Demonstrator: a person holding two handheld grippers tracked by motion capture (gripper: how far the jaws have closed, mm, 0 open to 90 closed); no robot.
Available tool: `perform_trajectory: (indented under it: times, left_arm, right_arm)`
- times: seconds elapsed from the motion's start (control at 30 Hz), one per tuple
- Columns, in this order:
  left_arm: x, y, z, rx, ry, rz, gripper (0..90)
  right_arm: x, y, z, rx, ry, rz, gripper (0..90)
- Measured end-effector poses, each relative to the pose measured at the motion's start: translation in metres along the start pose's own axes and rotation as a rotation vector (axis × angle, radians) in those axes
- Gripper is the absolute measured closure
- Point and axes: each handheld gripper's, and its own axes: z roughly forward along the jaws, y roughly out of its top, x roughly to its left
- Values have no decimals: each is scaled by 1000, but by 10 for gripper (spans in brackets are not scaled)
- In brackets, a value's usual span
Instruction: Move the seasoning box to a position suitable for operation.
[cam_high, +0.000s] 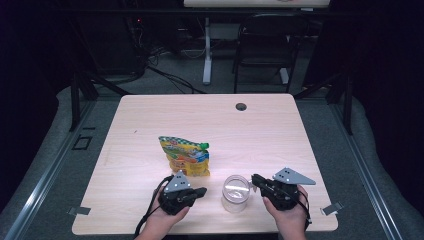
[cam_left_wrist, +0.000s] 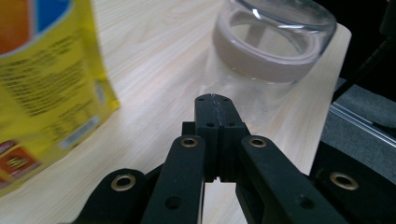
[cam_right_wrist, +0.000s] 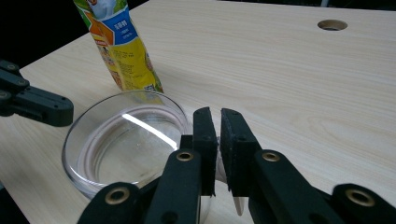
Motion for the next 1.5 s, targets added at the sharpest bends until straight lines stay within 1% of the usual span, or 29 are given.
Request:
perform_trajectory:
  times: [0.07, 0.13, 0.23, 0.27, 0.33, 0.53, 0.63, 0.8, 0.87, 1.1, 1.2, 1.27, 1.3, 1.37, 1.43, 1.5]
  left_arm:
    - [-4, 2, 4, 8, -14, 5, 900]
    - [-7, 3, 8, 6, -26, 5, 900]
    - [-13, 6, 12, 12, -43, 19, 900]
    - [-14, 7, 12, 14, -43, 16, 900]
    - [-16, 8, 14, 18, -39, 30, 900]
    - [-20, 9, 21, 24, -50, 22, 900]
    - [-22, 11, 25, 23, -57, 26, 900]
    - [-23, 14, 26, 18, -60, 27, 900]
    - [-23, 15, 26, 24, -57, 27, 900]
    - [-23, 16, 25, 12, -66, 16, 900]
    - [-24, 17, 25, 13, -68, 23, 900]
    - [-24, 18, 25, 9, -71, 18, 900]
    - [-24, 19, 25, 9, -71, 26, 900]
    - [-25, 20, 25, 1, -72, 21, 900]
    - [-25, 22, 24, 5, -71, 29, 900]
    - [-25, 23, 25, -2, -70, 27, 900]
  right_arm:
    - [0, 0, 0, 0, -2, -4, 853]
    - [0, 0, -1, 1, -1, -5, 859]
    - [0, -1, -2, 0, -2, -2, 866]
    - [0, -1, -2, 0, -2, -2, 866]
    - [0, -1, -2, -1, -3, -3, 866]
    - [-1, -2, -2, -5, 1, 0, 866]
    - [-1, -2, -2, -4, 1, -2, 866]
    - [-1, -2, -2, -6, 2, -2, 866]
    - [0, -2, -2, -7, -2, -4, 865]
    - [-1, -3, -2, -12, 3, -1, 865]
    - [-1, -3, -3, -10, 5, 0, 866]
    - [-1, -3, -3, -10, 4, 1, 866]
    - [-1, -3, -3, -10, 3, 1, 866]
    - [-1, -3, -3, -10, 4, 2, 866]
    - [-1, -4, -3, -11, 6, 3, 866]
    - [-2, -4, -3, -9, 5, 2, 863]
